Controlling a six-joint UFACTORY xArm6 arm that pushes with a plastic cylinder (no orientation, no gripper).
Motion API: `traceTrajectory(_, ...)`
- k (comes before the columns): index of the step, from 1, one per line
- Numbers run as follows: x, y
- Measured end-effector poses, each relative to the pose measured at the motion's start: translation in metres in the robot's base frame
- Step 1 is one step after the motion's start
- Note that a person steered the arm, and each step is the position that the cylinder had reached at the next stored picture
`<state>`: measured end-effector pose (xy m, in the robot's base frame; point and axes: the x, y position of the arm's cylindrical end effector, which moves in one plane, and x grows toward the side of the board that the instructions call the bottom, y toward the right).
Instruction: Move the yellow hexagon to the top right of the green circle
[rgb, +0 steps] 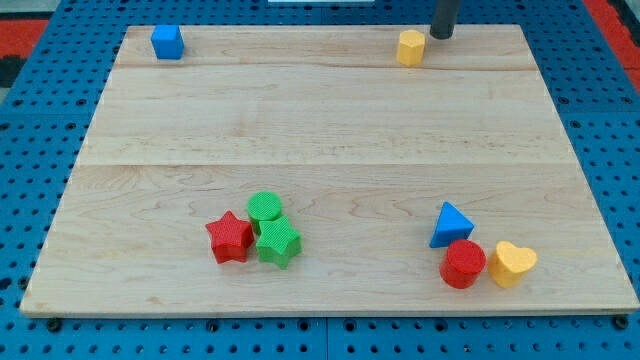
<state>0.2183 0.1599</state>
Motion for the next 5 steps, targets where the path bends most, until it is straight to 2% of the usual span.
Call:
traceTrajectory(2, 0.044, -0.147)
traceTrajectory(3, 0.058, -0.157)
traceTrajectory(4, 0.037, -0.14)
traceTrajectory(5, 0.07, -0.124)
